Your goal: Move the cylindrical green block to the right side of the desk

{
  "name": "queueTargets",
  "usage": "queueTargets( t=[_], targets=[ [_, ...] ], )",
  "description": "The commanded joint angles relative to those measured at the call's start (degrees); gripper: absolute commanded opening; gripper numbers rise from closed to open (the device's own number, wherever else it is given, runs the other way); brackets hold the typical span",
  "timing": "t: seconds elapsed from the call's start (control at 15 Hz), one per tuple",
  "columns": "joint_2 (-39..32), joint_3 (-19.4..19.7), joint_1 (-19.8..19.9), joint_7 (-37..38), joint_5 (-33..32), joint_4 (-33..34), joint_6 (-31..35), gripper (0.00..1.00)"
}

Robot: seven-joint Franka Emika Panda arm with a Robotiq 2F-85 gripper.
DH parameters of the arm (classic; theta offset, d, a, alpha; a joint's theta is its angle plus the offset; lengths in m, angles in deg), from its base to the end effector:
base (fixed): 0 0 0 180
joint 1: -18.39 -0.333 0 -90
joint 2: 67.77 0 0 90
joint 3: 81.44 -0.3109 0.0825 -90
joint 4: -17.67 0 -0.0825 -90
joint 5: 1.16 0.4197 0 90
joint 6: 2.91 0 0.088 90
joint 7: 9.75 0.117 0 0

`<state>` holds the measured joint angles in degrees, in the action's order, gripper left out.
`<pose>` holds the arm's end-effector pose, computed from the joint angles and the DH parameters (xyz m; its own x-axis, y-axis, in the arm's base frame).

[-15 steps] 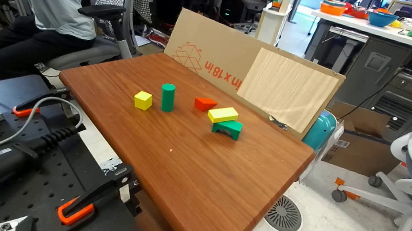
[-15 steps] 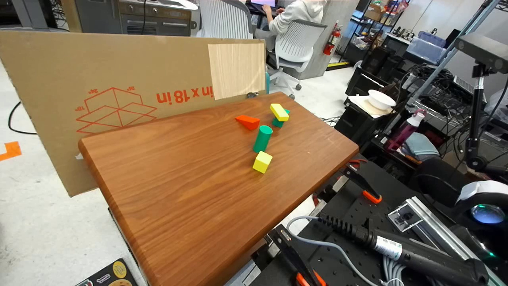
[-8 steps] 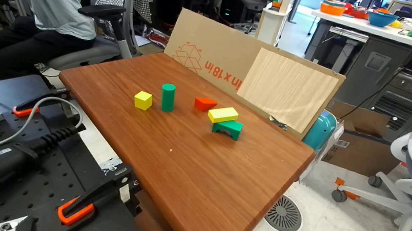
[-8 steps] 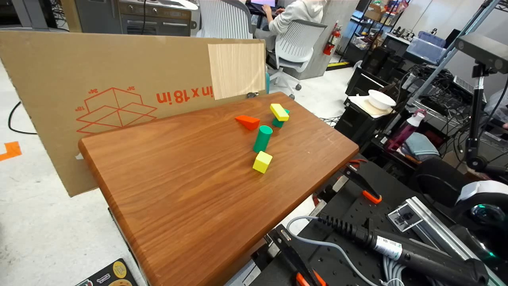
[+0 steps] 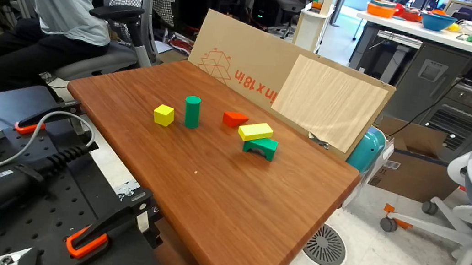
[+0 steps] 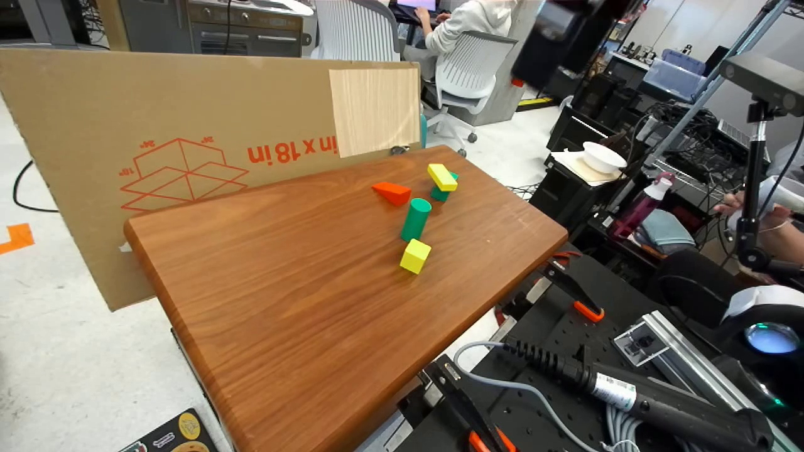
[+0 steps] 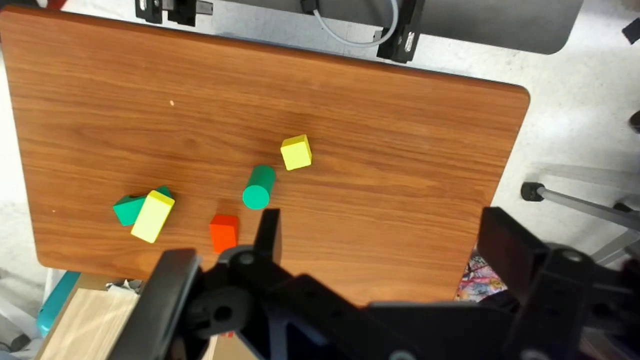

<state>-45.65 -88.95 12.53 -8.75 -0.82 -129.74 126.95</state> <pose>0.4352 0.1009 0.3660 0.9759 0.2042 0.0775 0.2014 -0.9786 0.0430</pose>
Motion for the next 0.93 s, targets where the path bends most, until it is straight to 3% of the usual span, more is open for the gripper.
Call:
queueTargets(
  t=[0.0,0.2,0.4,0.87],
  targets=[
    [-8.56,1.83,0.45,-5.15,-2.44,1.98,8.87,1.0],
    [-14.05,3.36,-0.21,-12.38,-3.19,2.25,17.87,1.0],
    [-19.18,4.23,-0.25,-18.66,-1.53,3.32,22.59,1.0],
    [-28.62,3.71,1.57,-25.05,1.27,8.79,23.24,1.0]
  ],
)
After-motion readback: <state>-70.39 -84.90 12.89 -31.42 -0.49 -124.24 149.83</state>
